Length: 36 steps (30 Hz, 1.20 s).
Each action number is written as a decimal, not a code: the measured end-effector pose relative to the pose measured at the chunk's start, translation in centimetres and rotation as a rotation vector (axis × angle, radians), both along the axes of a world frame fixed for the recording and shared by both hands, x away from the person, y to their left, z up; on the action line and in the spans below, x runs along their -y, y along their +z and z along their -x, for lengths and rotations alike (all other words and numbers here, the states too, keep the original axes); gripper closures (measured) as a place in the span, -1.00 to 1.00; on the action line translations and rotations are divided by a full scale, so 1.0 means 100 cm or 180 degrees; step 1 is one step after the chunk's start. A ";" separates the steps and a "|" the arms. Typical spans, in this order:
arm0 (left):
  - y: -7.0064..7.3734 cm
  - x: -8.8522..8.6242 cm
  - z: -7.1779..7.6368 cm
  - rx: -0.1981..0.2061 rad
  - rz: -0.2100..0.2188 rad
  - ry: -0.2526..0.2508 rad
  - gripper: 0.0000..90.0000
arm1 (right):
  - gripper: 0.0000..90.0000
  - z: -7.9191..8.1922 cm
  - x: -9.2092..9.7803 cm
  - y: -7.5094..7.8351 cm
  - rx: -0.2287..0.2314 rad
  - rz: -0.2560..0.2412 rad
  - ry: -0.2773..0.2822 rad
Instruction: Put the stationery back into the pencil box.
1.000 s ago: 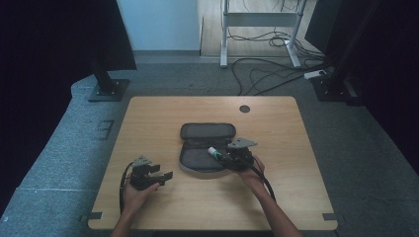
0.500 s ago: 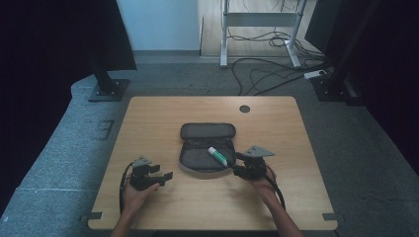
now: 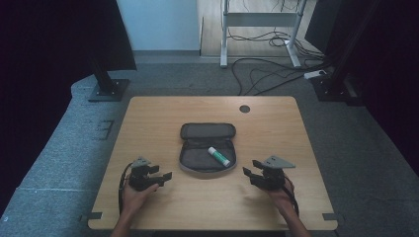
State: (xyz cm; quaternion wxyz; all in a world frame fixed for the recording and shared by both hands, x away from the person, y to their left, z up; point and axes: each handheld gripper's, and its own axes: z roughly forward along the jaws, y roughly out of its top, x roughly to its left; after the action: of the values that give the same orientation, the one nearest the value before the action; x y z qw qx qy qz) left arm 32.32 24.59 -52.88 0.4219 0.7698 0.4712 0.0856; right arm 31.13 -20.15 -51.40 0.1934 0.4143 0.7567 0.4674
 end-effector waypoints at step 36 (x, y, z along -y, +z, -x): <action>0.001 0.001 0.002 0.0011 -0.0041 -0.0012 -0.39 | -0.15 0.006 0.053 -0.039 -0.0314 0.0171 -0.0497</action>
State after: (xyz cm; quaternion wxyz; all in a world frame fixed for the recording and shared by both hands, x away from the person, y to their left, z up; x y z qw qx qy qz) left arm 32.15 24.49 -52.77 0.4180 0.7732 0.4685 0.0891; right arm 30.48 -25.49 -55.27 0.2028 0.4892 0.7429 0.4094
